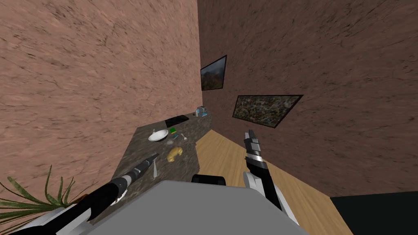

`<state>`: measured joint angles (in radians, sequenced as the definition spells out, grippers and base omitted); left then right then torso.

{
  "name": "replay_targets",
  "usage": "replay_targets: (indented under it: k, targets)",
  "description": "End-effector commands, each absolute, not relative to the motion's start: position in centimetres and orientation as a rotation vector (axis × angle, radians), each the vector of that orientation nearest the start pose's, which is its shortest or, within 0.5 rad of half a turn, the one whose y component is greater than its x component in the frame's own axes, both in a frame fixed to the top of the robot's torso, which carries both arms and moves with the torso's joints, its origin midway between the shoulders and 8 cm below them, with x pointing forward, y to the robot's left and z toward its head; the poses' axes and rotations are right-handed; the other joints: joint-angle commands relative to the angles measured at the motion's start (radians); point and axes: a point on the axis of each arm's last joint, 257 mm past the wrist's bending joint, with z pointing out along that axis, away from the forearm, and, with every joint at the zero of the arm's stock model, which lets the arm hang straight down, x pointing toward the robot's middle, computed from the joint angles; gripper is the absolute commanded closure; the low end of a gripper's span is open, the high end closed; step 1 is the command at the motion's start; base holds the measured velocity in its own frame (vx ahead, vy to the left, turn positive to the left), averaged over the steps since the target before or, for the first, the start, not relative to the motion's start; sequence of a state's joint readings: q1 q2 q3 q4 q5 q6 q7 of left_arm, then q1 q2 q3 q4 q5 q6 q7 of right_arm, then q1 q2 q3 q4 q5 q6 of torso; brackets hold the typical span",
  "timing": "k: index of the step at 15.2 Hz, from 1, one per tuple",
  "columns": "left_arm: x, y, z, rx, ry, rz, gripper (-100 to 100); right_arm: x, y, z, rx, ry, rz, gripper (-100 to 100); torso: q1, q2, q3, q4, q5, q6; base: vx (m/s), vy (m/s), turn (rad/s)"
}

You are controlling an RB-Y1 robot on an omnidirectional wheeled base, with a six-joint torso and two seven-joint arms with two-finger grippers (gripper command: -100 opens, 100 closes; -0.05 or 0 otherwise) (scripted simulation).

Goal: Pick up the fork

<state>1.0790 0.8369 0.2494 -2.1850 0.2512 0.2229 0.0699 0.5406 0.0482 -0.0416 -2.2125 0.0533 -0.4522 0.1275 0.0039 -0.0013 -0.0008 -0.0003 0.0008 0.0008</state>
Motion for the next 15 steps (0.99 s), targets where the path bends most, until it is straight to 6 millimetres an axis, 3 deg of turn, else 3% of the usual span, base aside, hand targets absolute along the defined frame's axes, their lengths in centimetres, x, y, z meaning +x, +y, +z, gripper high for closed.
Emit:
replay_targets:
  k: [1,4,9,14,15]
  targets:
    - [21.9,48.9,-28.5,-1.234,1.888,-0.355,-100,35.6,-30.2,-2.9,0.723,0.742,1.059,0,0.000,0.000,0.000,0.000,0.000,0.000,-0.015,0.035,-0.218]
    - [18.9,50.7,-29.9,-1.298,1.968,-0.251,-100,35.6,-30.2,-2.9,0.723,0.742,1.059,0,0.001,0.000,0.000,0.000,0.000,0.000,-0.008,0.037,-0.266]
    - [15.9,52.2,-31.1,-1.359,2.041,-0.145,-100,35.6,-30.2,-2.9,0.723,0.742,1.059,0,0.000,-0.002,-0.001,0.000,0.000,0.000,0.007,0.028,-0.229]
    - [10.4,54.4,-32.6,-1.465,2.161,0.045,-100,35.6,-30.2,-2.9,0.723,0.742,1.059,0,0.001,-0.003,-0.002,-0.001,0.000,0.000,0.015,0.037,-0.294]
    - [10.4,54.4,-32.6,-1.465,2.161,0.046,-100,35.6,-30.2,-2.9,0.723,0.742,1.059,0,0.001,-0.003,-0.002,-0.001,0.000,0.001,0.032,0.044,-0.263]
